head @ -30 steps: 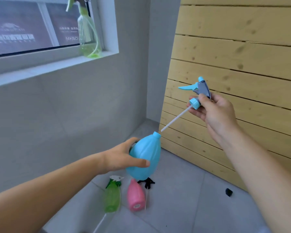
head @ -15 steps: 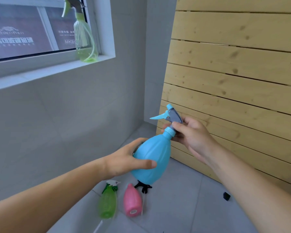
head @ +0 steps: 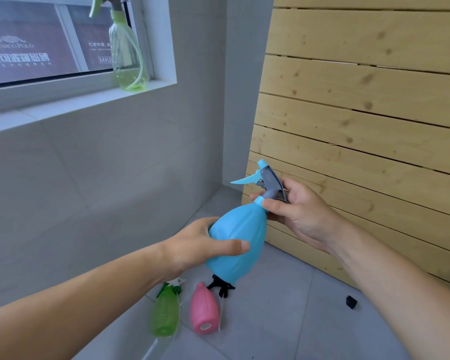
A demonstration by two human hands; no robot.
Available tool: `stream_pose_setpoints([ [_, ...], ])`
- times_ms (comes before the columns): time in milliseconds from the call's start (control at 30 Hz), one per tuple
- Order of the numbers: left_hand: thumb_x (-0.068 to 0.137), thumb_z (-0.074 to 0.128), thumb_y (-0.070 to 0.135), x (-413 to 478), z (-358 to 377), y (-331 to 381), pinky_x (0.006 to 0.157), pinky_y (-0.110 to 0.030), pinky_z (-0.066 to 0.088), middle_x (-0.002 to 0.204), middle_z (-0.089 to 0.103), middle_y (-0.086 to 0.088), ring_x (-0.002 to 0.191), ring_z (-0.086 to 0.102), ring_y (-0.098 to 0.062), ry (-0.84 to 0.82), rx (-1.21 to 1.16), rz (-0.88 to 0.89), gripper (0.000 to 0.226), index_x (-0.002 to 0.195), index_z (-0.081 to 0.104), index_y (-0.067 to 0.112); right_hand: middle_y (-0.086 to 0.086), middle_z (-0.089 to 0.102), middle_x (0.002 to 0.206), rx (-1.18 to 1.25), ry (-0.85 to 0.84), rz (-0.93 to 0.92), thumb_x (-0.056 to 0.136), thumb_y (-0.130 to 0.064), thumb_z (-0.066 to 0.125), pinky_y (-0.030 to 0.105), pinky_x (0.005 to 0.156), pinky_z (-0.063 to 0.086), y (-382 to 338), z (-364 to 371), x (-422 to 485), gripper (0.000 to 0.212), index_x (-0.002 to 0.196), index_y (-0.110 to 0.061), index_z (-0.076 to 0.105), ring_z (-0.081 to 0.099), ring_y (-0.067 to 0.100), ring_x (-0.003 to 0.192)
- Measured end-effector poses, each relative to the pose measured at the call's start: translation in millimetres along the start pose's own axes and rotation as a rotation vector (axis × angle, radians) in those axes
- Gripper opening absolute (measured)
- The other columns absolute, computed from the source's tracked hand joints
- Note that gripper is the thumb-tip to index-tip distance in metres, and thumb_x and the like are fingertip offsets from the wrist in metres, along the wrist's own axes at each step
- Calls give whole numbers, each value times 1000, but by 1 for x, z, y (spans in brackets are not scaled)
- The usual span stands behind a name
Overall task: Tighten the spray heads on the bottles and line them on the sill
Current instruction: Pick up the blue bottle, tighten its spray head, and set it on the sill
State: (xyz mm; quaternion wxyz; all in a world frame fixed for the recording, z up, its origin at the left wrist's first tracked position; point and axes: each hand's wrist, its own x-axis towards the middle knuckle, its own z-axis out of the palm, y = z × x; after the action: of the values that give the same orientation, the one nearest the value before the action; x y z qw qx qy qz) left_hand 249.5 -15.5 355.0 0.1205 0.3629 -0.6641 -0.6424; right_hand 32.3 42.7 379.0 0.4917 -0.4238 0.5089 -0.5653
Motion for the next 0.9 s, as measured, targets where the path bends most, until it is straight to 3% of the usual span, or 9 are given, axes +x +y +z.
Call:
stream_pose_setpoints([
  [133,61,91,34,1,4,1,74,-29,61,113,76,-9,91,76,-19,89,35,-32,69,121,59,21,17,74,105,36,74,19,87,1,66,36,84,59,6,6,2,33,116,-13,63,70,26,106],
  [267,73,92,31,1,9,2,74,-29,63,114,74,-7,89,75,-17,93,39,-80,67,126,51,21,18,73,104,33,154,25,86,-1,68,37,84,60,13,11,3,26,111,-7,65,70,25,95],
  [400,81,84,36,-2,6,2,89,-39,63,124,73,-8,107,75,-25,-25,-50,-152,62,131,50,22,20,71,106,47,160,74,85,-4,70,36,81,59,16,10,5,28,113,-7,67,70,23,90],
  [500,74,78,34,-2,5,0,100,-47,58,124,73,-8,111,74,-27,-22,7,-133,62,130,54,23,15,71,100,67,144,120,87,-4,67,29,73,57,19,9,5,25,113,-8,68,70,19,80],
  [700,67,87,32,3,10,2,87,-38,64,111,76,-3,99,76,-21,136,134,-101,57,117,62,23,13,70,96,142,209,106,88,-3,65,27,71,58,22,14,10,29,117,0,65,68,20,81],
  [800,71,92,32,2,14,1,78,-33,64,116,73,-2,100,75,-20,97,72,-133,67,125,53,24,11,73,94,125,211,91,87,-3,67,29,75,57,23,16,11,28,115,-4,67,69,19,82],
  [900,73,89,44,0,14,1,73,-28,62,118,72,-1,99,75,-16,64,17,-134,73,130,49,24,10,74,96,108,212,90,87,-4,67,31,79,57,25,15,11,28,115,-6,67,70,18,85],
])
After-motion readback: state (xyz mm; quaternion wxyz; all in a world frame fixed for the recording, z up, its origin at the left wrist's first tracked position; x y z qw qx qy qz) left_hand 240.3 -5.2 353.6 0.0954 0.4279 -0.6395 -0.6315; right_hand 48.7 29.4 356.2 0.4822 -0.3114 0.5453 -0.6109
